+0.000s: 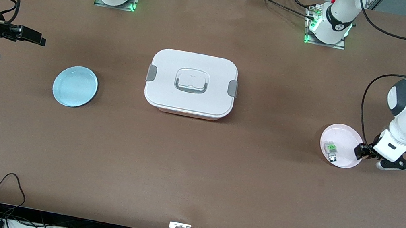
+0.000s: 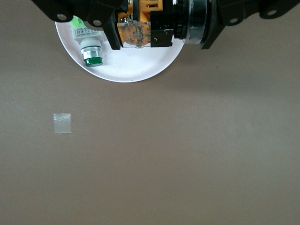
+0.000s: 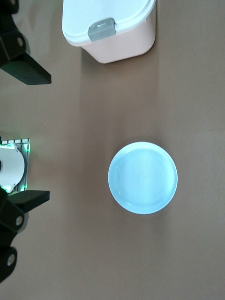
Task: Transfer orange switch to right arm and place
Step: 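Close the left gripper on the orange switch and lift it, then carry the switch over the lunch box while the right gripper approaches, then grasp the orange switch with the right gripper from the left gripper, then open the left gripper and withdraw it while the right gripper pulls back, then lower the switch onto the blue plate while the left gripper rises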
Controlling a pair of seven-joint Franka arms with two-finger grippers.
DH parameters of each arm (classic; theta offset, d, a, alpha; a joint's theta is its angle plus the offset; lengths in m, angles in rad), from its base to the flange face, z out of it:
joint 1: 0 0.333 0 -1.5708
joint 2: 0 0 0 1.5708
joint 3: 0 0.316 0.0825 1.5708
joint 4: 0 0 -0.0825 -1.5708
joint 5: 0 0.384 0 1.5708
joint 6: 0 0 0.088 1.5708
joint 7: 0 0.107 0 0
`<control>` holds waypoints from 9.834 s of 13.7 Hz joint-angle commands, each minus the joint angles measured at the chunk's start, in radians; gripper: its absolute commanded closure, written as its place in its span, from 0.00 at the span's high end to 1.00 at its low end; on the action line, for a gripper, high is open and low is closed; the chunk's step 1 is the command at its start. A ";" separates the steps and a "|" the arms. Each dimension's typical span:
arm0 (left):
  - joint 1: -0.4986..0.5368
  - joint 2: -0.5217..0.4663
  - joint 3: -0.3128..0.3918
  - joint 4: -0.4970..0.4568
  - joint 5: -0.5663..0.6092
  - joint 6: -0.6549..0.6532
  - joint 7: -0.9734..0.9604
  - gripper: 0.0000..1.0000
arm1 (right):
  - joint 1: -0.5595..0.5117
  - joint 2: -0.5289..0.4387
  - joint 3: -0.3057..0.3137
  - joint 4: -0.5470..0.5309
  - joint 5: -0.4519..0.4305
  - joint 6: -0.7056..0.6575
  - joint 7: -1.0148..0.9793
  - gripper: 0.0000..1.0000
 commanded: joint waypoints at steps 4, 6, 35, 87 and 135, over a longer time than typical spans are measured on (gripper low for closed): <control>0.015 -0.040 -0.082 0.162 -0.138 -0.259 0.111 0.09 | -0.071 0.068 -0.004 0.015 0.331 -0.021 0.006 1.00; 0.014 0.018 -0.082 0.343 -0.254 -0.489 0.198 0.09 | -0.074 0.087 -0.004 0.000 0.434 -0.010 -0.007 1.00; -0.317 0.329 -0.660 0.651 -1.602 0.153 1.637 0.00 | -0.038 0.162 0.154 -0.154 1.126 0.221 0.080 1.00; -0.321 0.323 -0.654 0.640 -1.617 0.132 1.610 1.00 | 0.148 0.158 0.157 -0.154 1.157 0.347 0.002 0.28; -0.245 -0.255 0.006 0.491 -0.221 -1.045 0.019 1.00 | -0.087 0.185 0.152 -0.596 -0.342 0.979 -1.047 0.28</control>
